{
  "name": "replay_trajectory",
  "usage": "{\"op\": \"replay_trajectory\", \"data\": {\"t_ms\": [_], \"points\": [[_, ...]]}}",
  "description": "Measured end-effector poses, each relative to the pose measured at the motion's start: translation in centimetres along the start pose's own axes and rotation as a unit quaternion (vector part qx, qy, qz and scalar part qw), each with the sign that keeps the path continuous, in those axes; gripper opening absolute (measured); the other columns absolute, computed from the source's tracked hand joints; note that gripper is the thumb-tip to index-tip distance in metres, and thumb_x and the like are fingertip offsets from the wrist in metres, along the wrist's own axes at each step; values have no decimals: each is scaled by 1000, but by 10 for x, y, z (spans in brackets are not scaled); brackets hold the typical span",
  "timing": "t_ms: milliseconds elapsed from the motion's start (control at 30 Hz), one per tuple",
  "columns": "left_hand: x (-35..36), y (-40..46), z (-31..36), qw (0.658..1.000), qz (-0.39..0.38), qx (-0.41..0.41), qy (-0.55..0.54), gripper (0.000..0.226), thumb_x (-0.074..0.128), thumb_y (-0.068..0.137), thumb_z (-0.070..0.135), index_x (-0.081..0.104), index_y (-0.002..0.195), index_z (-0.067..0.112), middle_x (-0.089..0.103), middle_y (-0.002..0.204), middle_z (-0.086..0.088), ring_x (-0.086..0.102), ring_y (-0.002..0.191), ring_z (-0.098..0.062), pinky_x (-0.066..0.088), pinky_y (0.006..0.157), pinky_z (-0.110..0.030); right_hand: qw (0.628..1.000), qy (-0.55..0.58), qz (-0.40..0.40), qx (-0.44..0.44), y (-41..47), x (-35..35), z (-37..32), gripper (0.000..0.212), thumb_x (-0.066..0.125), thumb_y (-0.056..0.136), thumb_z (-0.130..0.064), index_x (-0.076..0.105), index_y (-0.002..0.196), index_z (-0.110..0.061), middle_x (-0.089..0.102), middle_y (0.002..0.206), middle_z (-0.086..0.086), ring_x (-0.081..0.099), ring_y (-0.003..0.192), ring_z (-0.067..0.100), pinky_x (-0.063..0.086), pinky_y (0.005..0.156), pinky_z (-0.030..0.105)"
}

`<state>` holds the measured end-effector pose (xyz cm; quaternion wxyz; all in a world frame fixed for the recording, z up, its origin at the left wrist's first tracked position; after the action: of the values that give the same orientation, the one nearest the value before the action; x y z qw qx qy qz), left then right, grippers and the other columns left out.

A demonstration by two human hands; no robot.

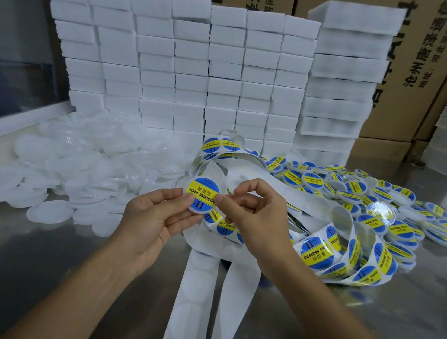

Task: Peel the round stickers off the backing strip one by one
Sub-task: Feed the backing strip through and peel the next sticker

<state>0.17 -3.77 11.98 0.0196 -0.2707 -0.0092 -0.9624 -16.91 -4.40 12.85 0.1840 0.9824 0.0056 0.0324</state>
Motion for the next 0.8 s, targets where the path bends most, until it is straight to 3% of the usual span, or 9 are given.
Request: {"op": "replay_trajectory", "data": {"t_ms": [300,467,667,800], "points": [[1,-2,1,998,-5,39,42,41,73,62,7,61,99,-7,74,92,-23,74,86,-32,61,71,-34,998,-60,16,-27,1,-1,3,27,81,79,-7,56,70,-14,75,73,3,70,62,15,55,55,29],[1,-2,0,996,-8,62,70,37,76,58,9,63,91,-4,74,88,-22,74,85,-31,61,74,-34,991,-117,41,-49,-1,-1,0,26,80,79,-11,58,66,-12,73,69,7,68,64,34,57,59,42],[2,-3,-2,995,-19,69,76,32,77,58,10,65,86,0,74,88,-22,74,84,-30,61,74,-33,967,-223,59,-109,-2,-2,0,29,82,79,-24,56,65,-22,67,65,-3,58,55,12,53,57,33],[2,-2,-1,997,-22,61,47,29,76,60,9,64,85,2,74,91,-22,74,85,-31,60,71,-33,944,-282,75,-157,-1,-5,-1,29,80,80,-36,54,73,-27,56,63,-10,48,53,9,43,54,26]]}}
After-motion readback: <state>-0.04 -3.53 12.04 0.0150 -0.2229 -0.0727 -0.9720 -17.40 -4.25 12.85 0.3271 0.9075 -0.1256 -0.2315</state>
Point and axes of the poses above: each hand's wrist, its own y-axis towards the middle knuckle, its own x-axis out of the palm, z = x × y, the point moved 2 cm from there along y, towards the middle knuckle
